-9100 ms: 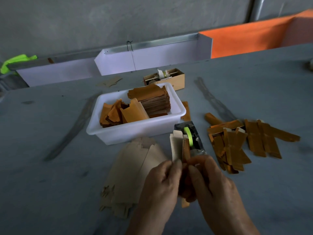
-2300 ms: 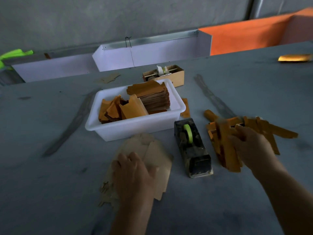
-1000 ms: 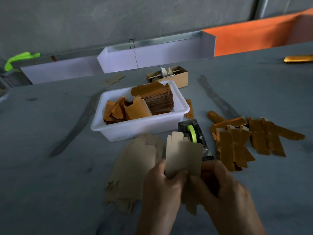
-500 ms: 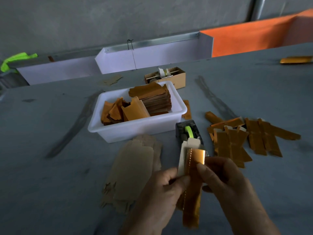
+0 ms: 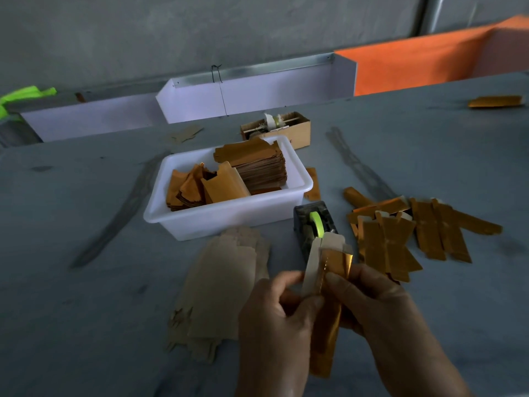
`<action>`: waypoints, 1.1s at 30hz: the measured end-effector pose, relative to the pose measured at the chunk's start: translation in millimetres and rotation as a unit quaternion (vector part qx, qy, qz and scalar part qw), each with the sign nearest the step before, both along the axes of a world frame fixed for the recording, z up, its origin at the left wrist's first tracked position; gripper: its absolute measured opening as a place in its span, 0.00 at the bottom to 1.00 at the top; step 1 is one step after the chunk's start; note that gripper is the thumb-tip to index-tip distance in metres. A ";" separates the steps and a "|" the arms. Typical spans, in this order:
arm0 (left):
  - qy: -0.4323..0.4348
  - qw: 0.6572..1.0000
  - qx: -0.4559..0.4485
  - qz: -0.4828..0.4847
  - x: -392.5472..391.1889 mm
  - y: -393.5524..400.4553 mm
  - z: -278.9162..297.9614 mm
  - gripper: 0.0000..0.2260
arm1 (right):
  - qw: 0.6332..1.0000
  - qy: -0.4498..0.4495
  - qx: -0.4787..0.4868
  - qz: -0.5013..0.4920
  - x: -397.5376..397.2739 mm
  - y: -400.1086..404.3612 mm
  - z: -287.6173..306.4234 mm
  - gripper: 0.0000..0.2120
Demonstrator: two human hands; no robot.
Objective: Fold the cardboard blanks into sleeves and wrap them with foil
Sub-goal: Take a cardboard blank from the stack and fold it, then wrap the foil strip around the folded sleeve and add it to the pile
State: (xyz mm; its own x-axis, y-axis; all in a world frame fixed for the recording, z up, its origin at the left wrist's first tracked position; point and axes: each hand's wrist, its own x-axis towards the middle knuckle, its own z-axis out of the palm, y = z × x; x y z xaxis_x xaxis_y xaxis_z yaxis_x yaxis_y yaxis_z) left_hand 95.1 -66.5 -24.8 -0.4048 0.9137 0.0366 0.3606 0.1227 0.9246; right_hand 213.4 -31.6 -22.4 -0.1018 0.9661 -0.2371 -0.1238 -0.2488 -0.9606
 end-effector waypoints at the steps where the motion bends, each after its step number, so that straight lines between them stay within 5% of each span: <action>1: 0.011 1.000 0.015 0.001 1.6 -0.5 0.8 0.09 | 1.000 0.001 -0.003 -0.001 -0.5 0.0 0.4 0.05; 5: 0.172 0.982 0.078 -0.015 7.5 -2.8 0.5 0.13 | 1.000 0.012 -0.017 -0.004 -0.9 -1.7 0.5 0.05; 9: 0.392 0.916 0.061 -0.053 17.3 -4.2 -3.6 0.27 | 0.999 0.019 -0.034 -0.001 -2.5 -1.7 0.1 0.06; 12: 0.462 0.885 0.054 0.007 21.0 0.4 -4.1 0.10 | 0.999 0.007 -0.032 -0.001 -1.7 -1.3 -0.7 0.06; 14: 0.480 0.876 0.006 -0.036 29.4 -2.2 -14.7 0.28 | 0.999 0.001 -0.037 0.005 -0.7 -1.8 -1.0 0.08; 16: 0.461 0.886 -0.041 -0.042 30.5 2.2 -13.5 0.30 | 0.999 -0.018 -0.038 0.017 -1.0 -2.2 -1.5 0.11; 19: 0.412 0.899 -0.095 -0.116 35.9 3.8 -9.3 0.17 | 0.997 -0.062 -0.026 0.022 -2.7 -1.8 -4.4 0.15; 24: 0.351 0.928 -0.022 -0.126 34.7 -7.5 -10.1 0.17 | 0.999 -0.025 -0.043 0.006 -0.1 0.7 -2.0 0.06; 28: 0.050 0.993 -0.100 -0.045 14.8 -4.2 -5.6 0.08 | 0.998 0.030 -0.046 -0.003 -2.3 0.0 -0.5 0.05; 33: -0.160 0.969 -0.175 -0.073 0.8 -0.3 -4.7 0.06 | 0.997 0.045 -0.051 0.029 3.8 -2.0 -2.9 0.06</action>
State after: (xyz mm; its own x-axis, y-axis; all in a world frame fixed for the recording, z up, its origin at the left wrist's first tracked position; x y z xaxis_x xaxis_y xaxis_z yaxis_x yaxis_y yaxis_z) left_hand 95.9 -66.9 -29.5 -0.2099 0.8955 -0.3925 0.0991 0.4189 0.9026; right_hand 217.2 -33.6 -25.4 -0.1830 0.9292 -0.3212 -0.1909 -0.3540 -0.9155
